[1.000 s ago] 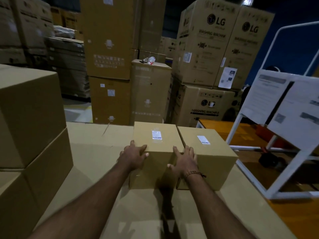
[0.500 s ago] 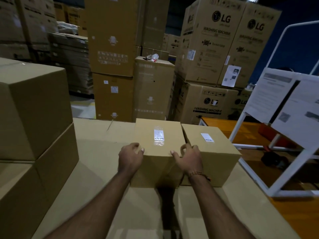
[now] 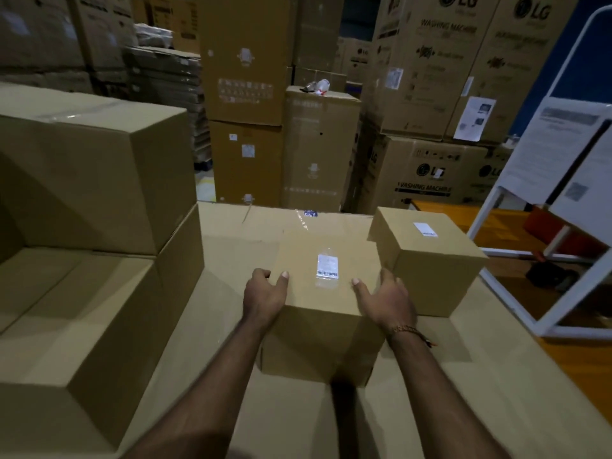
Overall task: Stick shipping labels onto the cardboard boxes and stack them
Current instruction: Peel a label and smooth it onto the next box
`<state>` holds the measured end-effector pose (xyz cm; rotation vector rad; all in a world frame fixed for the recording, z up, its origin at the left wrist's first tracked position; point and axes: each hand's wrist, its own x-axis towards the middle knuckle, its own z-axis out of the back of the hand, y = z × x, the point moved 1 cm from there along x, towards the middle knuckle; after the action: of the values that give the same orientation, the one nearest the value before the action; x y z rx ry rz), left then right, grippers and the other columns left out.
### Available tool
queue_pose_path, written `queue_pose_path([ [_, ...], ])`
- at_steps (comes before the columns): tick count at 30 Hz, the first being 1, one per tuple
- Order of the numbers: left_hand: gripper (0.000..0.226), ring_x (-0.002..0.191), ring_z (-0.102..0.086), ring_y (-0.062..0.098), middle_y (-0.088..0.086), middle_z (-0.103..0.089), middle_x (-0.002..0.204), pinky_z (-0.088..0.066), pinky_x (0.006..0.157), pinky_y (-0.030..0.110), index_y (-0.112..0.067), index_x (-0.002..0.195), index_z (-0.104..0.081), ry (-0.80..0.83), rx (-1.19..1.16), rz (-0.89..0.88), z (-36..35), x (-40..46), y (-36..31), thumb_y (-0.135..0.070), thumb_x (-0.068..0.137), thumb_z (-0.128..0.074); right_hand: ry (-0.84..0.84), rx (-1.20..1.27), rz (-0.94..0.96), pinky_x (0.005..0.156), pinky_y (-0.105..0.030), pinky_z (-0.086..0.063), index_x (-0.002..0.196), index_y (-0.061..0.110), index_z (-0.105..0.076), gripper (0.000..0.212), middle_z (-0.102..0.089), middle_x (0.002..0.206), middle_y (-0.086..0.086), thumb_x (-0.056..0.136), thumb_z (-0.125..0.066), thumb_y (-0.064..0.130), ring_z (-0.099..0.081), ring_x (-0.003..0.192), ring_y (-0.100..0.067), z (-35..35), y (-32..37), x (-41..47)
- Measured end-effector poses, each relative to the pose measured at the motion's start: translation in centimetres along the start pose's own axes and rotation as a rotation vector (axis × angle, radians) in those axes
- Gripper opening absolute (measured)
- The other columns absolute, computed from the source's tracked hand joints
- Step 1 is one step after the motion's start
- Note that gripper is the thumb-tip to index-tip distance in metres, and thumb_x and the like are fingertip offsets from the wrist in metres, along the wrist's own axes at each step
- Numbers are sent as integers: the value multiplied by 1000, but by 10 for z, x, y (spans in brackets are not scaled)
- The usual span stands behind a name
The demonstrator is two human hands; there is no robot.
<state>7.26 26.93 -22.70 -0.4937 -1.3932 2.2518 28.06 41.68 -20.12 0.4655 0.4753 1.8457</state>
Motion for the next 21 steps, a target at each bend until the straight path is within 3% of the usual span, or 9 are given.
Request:
queue_pose_path([
  [3,49,102,-55,26,11,-63,128,-46,85,34,-10,133,-50,37,-4,6,17,-26,4,-48,104,-60,25,-67,9,101,-47,-50,160,22,-37,84,-49,149,-20,94,-54,73,-54,135,-41,8,7,-33],
  [7,48,101,-51,22,11,-63,131,-40,84,30,-9,136,-50,56,6,-26,41,-56,12,-45,105,-59,101,-139,-9,109,-47,-46,168,33,-23,87,-36,162,-24,96,-48,75,-46,145,-41,20,13,-75],
  [12,48,104,-53,21,9,-62,134,-41,84,30,-11,136,-51,96,23,-47,69,-89,25,-46,105,-59,105,-177,-27,104,-48,-49,163,29,-32,81,-41,156,-25,97,-45,74,-51,138,-43,22,17,-125],
  [17,51,120,-61,30,10,-63,136,-43,84,31,-11,137,-52,98,47,-50,93,-127,39,-48,104,-61,81,-125,-20,103,-47,-47,154,23,-42,74,-46,145,-24,97,-52,69,-51,132,-45,23,15,-169],
  [21,52,120,-61,30,10,-63,137,-44,83,32,-11,138,-53,85,61,-40,107,-161,48,-49,103,-62,82,-104,-7,87,-43,-46,139,19,-46,66,-49,133,-23,96,-53,69,-60,116,-45,27,8,-201],
])
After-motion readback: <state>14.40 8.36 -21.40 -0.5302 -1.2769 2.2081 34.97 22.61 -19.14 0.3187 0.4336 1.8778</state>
